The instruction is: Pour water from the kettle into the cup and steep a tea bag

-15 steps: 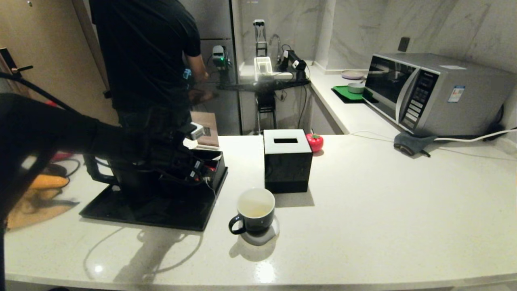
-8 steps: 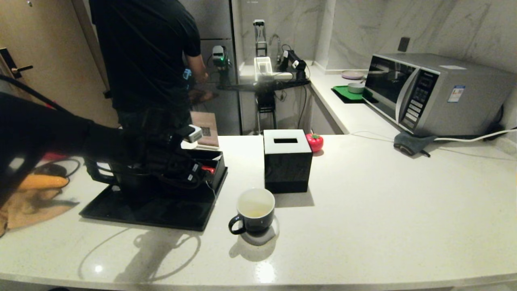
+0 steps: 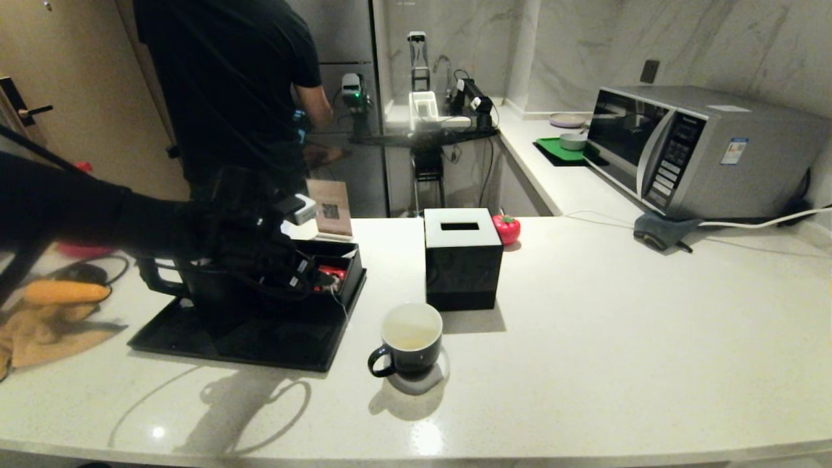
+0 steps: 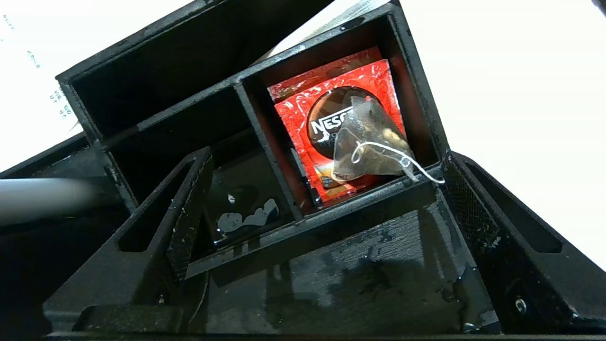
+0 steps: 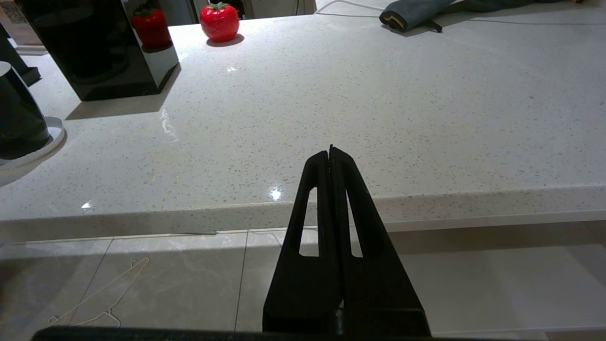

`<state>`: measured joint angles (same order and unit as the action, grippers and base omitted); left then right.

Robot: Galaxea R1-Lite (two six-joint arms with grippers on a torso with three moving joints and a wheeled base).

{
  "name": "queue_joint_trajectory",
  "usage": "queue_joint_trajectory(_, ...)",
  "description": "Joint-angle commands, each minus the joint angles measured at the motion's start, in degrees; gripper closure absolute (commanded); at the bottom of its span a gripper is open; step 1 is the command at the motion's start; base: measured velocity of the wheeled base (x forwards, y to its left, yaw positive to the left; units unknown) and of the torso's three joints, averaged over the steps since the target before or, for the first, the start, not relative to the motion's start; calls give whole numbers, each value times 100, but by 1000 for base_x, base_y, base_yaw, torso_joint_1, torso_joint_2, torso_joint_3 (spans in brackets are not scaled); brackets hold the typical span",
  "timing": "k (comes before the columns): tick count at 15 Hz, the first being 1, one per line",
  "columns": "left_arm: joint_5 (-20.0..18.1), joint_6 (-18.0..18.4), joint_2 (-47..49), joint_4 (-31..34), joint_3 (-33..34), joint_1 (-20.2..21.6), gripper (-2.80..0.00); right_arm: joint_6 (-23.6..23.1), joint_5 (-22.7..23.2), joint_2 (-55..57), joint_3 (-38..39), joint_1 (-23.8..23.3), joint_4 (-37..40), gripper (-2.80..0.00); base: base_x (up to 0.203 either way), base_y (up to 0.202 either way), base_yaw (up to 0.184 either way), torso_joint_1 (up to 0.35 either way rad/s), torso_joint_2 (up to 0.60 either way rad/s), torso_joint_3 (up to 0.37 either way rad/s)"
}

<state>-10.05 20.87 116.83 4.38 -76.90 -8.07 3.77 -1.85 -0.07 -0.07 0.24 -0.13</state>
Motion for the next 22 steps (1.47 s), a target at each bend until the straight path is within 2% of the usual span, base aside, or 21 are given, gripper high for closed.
queue_joint_trajectory(1, -15, 22, 15, 2, -1, -2, -280, 1, 0, 7, -1, 2, -4, 0, 0, 0, 0, 0, 0, 0)
queue_joint_trajectory(5, -24, 237, 45, -7, 17, -14, -280, 1, 0, 7, 2, 2, -4, 0, 0, 0, 0, 0, 0, 0)
queue_joint_trajectory(21, -6, 321, 340, -60, -27, -81, -280, 1, 0, 7, 3, 2, -4, 0, 0, 0, 0, 0, 0, 0)
queue_joint_trajectory(22, -15, 321, 332, -60, -43, -72, 0, 1, 0, 7, -1, 2, -3, 0, 0, 0, 0, 0, 0, 0)
